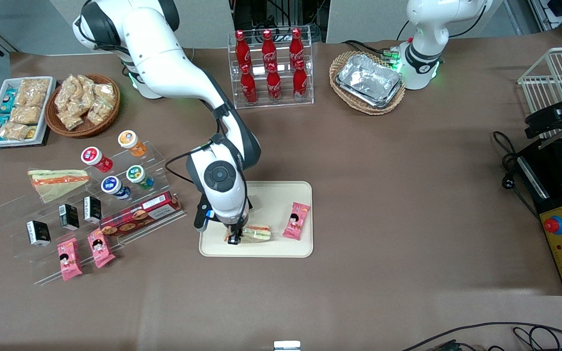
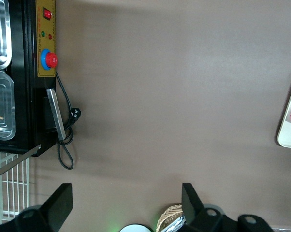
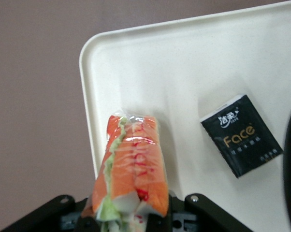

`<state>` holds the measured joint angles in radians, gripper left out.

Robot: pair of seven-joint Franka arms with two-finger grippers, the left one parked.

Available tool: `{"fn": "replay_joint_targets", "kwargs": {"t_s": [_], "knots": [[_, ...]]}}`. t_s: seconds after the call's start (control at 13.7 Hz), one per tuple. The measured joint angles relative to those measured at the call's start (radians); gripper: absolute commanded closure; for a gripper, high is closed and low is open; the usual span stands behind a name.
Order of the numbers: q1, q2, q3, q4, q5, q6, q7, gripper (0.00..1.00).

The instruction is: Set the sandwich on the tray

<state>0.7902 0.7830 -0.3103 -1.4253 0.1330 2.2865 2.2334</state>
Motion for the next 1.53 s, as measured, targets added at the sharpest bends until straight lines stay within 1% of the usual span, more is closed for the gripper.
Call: {"fn": "replay_joint_targets", "kwargs": {"t_s": [0.37, 0.44, 0.51, 0.66, 1.24, 1.53], "knots": [[0.0, 0.052, -0.004, 0.004, 0.0, 0.086, 0.02, 0.99], [0.0, 0.059, -0.005, 0.005, 0.0, 0.095, 0.021, 0.78], [-0.001, 0.064, -0.006, 0.005, 0.0, 0.099, 0.022, 0.66], [-0.006, 0.073, -0.008, 0.009, 0.0, 0.103, 0.022, 0.0], [-0.01, 0.07, -0.013, 0.023, 0.0, 0.121, 0.008, 0.0], [-0.022, 0.017, -0.019, 0.046, 0.0, 0.112, 0.007, 0.0]]}}
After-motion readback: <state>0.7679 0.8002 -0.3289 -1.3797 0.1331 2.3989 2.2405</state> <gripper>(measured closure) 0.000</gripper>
